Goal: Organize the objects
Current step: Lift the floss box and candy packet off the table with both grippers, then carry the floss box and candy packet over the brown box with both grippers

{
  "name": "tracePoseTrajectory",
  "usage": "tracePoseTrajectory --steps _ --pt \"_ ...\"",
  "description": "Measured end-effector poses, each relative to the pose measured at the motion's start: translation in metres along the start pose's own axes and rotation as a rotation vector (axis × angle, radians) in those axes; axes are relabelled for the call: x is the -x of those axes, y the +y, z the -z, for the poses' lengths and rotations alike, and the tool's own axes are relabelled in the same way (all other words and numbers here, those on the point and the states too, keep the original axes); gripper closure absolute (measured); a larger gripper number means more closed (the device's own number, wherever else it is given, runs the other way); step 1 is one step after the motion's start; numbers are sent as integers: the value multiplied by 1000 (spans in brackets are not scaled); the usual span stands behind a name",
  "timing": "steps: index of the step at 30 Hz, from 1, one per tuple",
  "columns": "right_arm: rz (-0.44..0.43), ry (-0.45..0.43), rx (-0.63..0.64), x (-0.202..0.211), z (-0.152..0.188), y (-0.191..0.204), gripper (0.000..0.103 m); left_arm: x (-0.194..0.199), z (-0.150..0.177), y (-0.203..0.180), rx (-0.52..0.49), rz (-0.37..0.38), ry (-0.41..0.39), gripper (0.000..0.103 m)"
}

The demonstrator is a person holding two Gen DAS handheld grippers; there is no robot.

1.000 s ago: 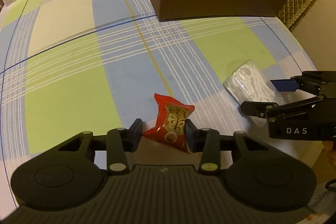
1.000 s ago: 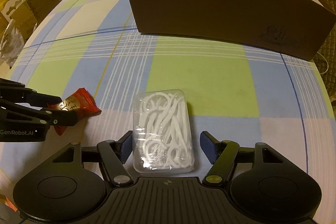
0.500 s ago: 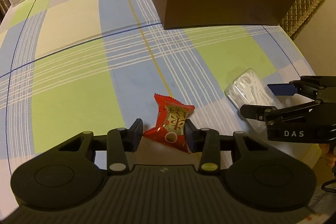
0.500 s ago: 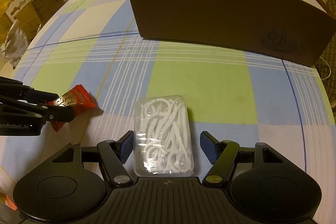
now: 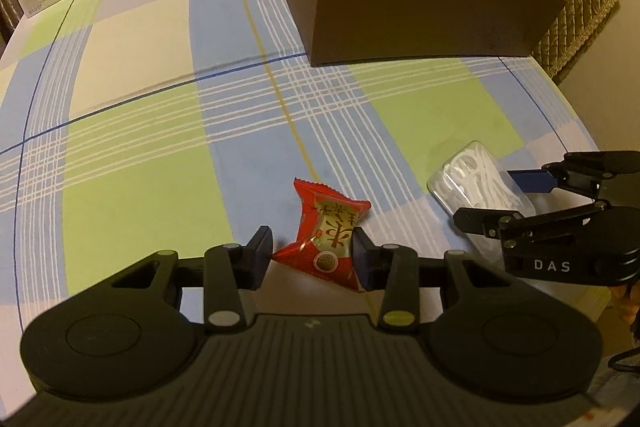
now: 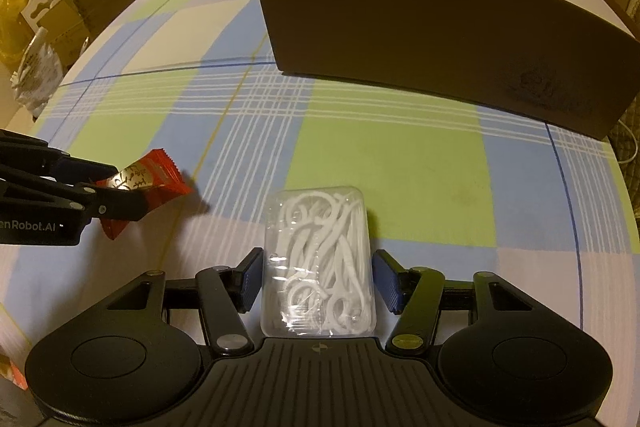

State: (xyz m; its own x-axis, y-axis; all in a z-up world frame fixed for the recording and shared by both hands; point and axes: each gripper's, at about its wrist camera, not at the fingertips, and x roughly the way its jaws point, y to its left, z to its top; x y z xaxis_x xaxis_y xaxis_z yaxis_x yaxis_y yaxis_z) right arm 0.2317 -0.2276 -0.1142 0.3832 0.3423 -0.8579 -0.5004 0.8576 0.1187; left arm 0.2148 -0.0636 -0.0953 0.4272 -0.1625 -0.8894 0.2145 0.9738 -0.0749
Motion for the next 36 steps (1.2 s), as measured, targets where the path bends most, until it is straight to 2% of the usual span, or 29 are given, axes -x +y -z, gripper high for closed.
tracePoseTrajectory --steps 11,20,26,36 --pt "-9 -32 -16 11 -7 -7 48 6 -12 -7 -6 3 -30 66" --pt "-34 -82 -39 27 -21 -19 48 15 -36 -20 -26 20 -79 66" --pt "-65 -156 -86 50 -45 -40 48 28 -66 -34 -48 42 -147 66" --pt "-54 -289 -126 83 -98 -82 48 31 -138 -64 -100 49 -251 66"
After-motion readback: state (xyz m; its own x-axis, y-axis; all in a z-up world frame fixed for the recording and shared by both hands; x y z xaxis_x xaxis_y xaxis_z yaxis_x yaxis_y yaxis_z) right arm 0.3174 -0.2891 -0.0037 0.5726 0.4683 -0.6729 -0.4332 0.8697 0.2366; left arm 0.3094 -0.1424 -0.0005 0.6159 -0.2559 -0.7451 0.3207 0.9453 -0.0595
